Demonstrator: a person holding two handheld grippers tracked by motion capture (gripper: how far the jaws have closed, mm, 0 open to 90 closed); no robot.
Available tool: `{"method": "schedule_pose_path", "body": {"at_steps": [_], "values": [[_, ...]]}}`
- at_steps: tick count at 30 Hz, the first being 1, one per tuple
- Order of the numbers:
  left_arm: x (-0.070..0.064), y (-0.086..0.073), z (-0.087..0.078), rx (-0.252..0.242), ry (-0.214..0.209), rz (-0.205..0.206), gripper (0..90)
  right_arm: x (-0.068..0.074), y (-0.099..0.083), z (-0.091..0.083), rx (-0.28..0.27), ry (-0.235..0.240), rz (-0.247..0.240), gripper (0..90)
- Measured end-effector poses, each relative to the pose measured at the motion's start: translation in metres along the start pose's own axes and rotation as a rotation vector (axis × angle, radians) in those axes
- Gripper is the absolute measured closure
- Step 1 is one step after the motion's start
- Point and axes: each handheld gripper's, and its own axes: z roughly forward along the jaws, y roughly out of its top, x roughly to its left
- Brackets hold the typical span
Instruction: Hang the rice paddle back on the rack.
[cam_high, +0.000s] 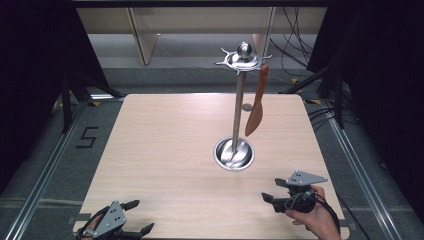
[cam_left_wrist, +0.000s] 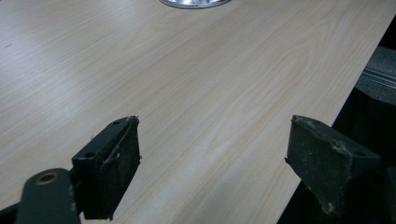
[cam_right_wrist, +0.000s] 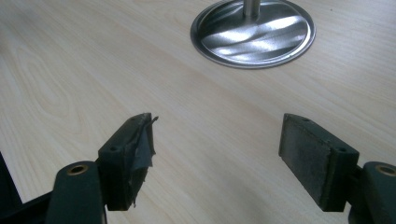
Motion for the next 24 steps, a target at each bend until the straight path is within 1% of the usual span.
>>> {"method": "schedule_pose_path", "body": {"at_steps": [1, 2, 3, 4, 5, 6, 7, 8, 9, 10, 11, 12, 13, 14, 15, 16, 17, 18, 19, 20, 21, 22, 23, 24], "values": [[0.000, 0.000, 0.000, 0.000, 0.000, 0.000, 16.7, 0.001, -0.001, -0.001, 0.012, 0.009, 0.018, 27.5], [0.000, 0.000, 0.000, 0.000, -0.001, -0.002, 16.7, 0.002, -0.001, -0.001, 0.014, 0.012, 0.025, 27.4], [0.000, 0.000, 0.000, 0.001, -0.001, -0.001, 16.7, -0.001, -0.002, 0.001, 0.002, 0.012, -0.014, 27.5], [0.000, 0.000, 0.000, 0.000, 0.000, 0.000, 16.7, 0.002, -0.004, 0.000, 0.009, -0.002, 0.020, 27.4], [-0.001, 0.000, 0.000, -0.006, 0.001, -0.004, 16.7, 0.000, -0.005, 0.001, 0.010, -0.010, -0.006, 27.4], [0.000, 0.000, 0.000, 0.003, 0.000, 0.005, 16.7, 0.000, -0.006, 0.001, 0.014, -0.007, -0.007, 27.3], [-0.001, 0.000, -0.001, 0.011, 0.004, -0.029, 16.7, 0.002, -0.007, 0.002, 0.014, -0.005, 0.005, 27.2], [-0.001, 0.000, -0.001, 0.010, 0.007, -0.022, 16.7, 0.003, -0.009, 0.003, 0.020, 0.009, 0.010, 27.2], [0.001, 0.000, -0.001, 0.006, 0.001, 0.007, 16.7, 0.002, -0.010, 0.003, 0.024, 0.006, -0.013, 27.1], [0.001, 0.000, -0.001, 0.014, 0.002, 0.000, 16.7, 0.003, -0.011, 0.002, 0.027, -0.006, -0.016, 27.0], [-0.001, -0.001, -0.001, 0.010, 0.005, -0.029, 16.7, 0.007, -0.012, 0.001, 0.043, -0.002, 0.024, 26.7], [-0.001, 0.000, -0.001, 0.012, 0.004, -0.016, 16.7, 0.004, -0.013, 0.003, 0.029, 0.018, -0.012, 26.3], [0.001, 0.000, -0.001, 0.011, 0.003, 0.010, 16.7, 0.004, -0.014, 0.002, 0.037, 0.019, -0.007, 25.8], [0.001, 0.000, -0.001, 0.009, 0.002, 0.013, 16.7, 0.006, -0.016, 0.002, 0.033, -0.004, 0.012, 24.1], [0.001, 0.000, -0.001, 0.009, 0.002, 0.014, 16.7, 0.007, -0.017, 0.002, 0.036, -0.010, 0.019, 22.8], [0.001, 0.000, -0.001, 0.009, 0.002, 0.013, 16.7, 0.006, -0.019, 0.002, 0.048, -0.008, 0.007, 21.4], [0.001, 0.000, -0.001, 0.010, 0.003, 0.014, 16.7, 0.005, -0.020, 0.003, 0.041, -0.004, 0.004, 20.7], [-0.001, 0.000, -0.001, 0.013, 0.004, -0.022, 16.7, 0.006, -0.021, 0.001, 0.042, -0.020, 0.015, 18.6], [0.000, 0.000, -0.001, 0.014, 0.004, -0.007, 16.7, 0.008, -0.023, 0.000, 0.049, -0.029, 0.046, 17.2], [0.000, 0.000, 0.000, -0.001, 0.003, 0.006, 16.7, 0.007, -0.024, 0.000, 0.036, -0.030, 0.047, 17.2], [0.000, 0.000, 0.000, 0.000, 0.002, 0.001, 16.7, 0.006, -0.026, 0.001, 0.030, -0.027, 0.027, 17.3], [0.000, 0.000, 0.000, 0.002, 0.001, -0.001, 16.7, 0.007, -0.027, -0.001, 0.042, -0.034, 0.046, 17.2], [0.000, 0.000, 0.000, 0.001, 0.002, 0.000, 16.7, 0.005, -0.029, -0.001, 0.030, -0.030, 0.037, 17.0], [0.001, 0.000, -0.001, 0.014, 0.002, 0.020, 16.7, 0.007, -0.030, -0.001, 0.033, -0.033, 0.057, 17.0]]}}
